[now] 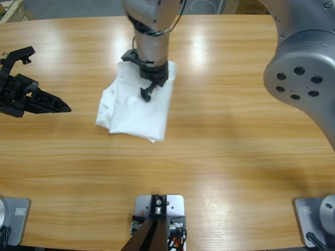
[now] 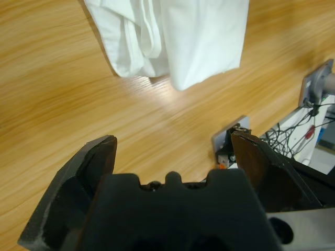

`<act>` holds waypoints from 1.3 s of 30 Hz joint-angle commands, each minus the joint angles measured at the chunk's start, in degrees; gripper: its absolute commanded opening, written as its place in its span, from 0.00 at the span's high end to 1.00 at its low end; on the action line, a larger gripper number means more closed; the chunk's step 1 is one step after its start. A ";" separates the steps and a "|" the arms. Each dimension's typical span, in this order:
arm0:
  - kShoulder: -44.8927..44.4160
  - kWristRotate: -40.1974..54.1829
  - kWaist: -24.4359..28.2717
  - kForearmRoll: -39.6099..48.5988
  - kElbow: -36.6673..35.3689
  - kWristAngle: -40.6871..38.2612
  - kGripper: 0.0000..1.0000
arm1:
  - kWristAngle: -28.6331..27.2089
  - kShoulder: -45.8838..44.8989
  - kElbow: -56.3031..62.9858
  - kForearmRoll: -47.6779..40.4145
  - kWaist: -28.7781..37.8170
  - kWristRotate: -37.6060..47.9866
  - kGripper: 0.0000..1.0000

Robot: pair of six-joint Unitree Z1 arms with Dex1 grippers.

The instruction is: Fold clothes

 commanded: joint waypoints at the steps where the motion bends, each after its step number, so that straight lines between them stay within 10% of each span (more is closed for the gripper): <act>1: 2.75 0.49 -0.29 -0.35 1.14 -0.02 0.13 | -3.50 -11.55 -20.47 5.84 1.75 1.75 0.02; 6: 0.13 1.55 -4.04 -0.74 0.65 0.95 0.14 | -1.05 -19.91 -7.77 5.51 0.57 4.44 0.02; 12: 8.96 4.01 -26.17 -0.58 -15.33 15.04 0.14 | 8.33 -39.35 27.95 -7.94 -12.07 6.71 0.02; 17: 24.07 10.84 -25.52 10.60 -35.81 24.92 0.12 | 13.99 -52.80 45.95 -11.72 -17.36 9.15 0.02; 39: 56.01 11.48 -12.42 23.13 -63.93 30.39 0.13 | 21.89 -68.60 64.48 -13.54 -17.56 14.04 0.02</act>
